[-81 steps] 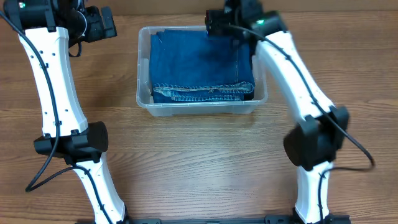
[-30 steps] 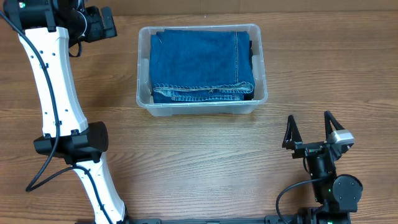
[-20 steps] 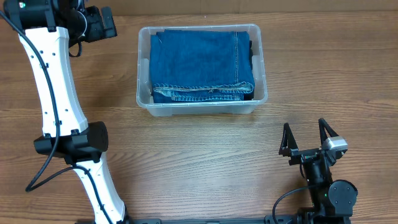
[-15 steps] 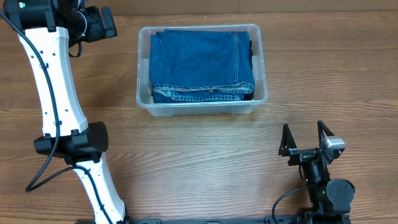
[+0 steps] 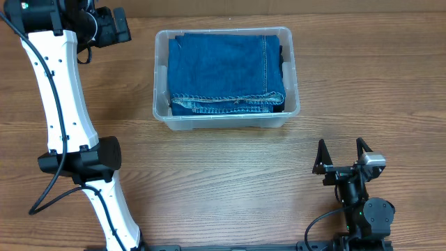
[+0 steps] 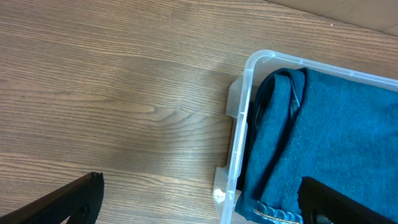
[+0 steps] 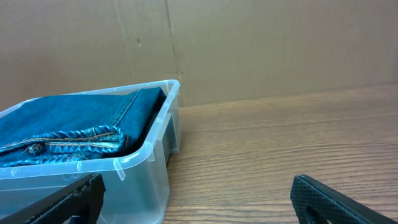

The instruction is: Pack container

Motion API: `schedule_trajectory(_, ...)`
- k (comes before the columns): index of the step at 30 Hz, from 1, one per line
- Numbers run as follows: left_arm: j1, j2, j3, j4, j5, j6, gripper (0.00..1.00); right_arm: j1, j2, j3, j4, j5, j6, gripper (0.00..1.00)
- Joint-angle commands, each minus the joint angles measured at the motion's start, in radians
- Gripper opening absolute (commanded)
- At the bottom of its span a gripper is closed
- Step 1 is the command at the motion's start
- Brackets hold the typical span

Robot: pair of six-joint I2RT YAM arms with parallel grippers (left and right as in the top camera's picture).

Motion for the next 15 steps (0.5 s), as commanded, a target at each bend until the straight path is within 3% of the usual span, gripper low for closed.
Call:
schedule_trajectory(1,-0.002,0.007,0.000,0.000,0.003,-0.006,1.00,-0.006,-0.007,-0.010,0.003,0.006,-0.003,1.00)
schedule_trajectory(12,-0.003,-0.002,0.000,0.003,-0.035,-0.003,1.00,-0.006,-0.007,-0.010,0.003,0.006,-0.003,1.00)
schedule_trajectory(15,-0.003,-0.059,0.000,0.088,-0.019,-0.003,1.00,-0.006,-0.007,-0.010,0.003,0.006,-0.003,1.00)
